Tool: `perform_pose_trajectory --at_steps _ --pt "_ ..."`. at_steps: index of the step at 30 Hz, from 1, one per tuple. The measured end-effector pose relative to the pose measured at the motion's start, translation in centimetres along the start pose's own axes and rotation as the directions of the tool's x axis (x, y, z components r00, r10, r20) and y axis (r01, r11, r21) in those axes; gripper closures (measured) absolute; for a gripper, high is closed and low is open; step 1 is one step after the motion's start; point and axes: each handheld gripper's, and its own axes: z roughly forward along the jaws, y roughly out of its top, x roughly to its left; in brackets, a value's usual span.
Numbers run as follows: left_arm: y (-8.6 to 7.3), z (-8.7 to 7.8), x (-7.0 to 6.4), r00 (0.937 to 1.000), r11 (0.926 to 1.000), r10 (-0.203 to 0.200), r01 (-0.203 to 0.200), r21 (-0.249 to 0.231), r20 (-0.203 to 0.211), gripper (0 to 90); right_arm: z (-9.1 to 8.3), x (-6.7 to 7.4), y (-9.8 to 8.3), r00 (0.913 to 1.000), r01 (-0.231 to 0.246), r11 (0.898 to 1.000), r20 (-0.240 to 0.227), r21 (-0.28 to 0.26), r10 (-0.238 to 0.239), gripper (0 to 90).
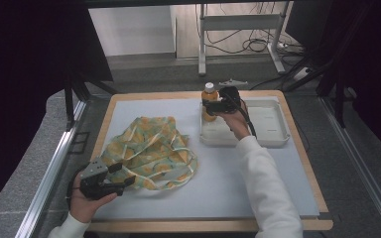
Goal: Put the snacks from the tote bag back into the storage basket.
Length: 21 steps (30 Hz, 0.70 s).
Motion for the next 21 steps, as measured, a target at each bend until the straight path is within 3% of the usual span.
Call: perform_pose_trajectory --at_steps 9,13,21 --pt "-0.1 0.3 -0.5 1.0 1.0 -0.004 0.004 -0.006 -0.004 29.2 -3.4 -0.4 -1.2 0.9995 -0.022 0.999 -0.024 -0.03 0.021 10.3" --pt "-0.1 0.6 -0.6 1.0 1.0 -0.002 0.002 -0.005 0.004 29.3 -6.0 -0.5 -2.1 0.9982 -0.034 0.998 -0.052 -0.052 0.032 10.3" --pt "-0.2 0.6 -1.0 0.9995 0.9998 0.019 -0.019 -0.008 0.024 29.3 -11.8 0.6 -5.4 0.9949 0.007 0.999 -0.1 -0.04 -0.011 11.0"
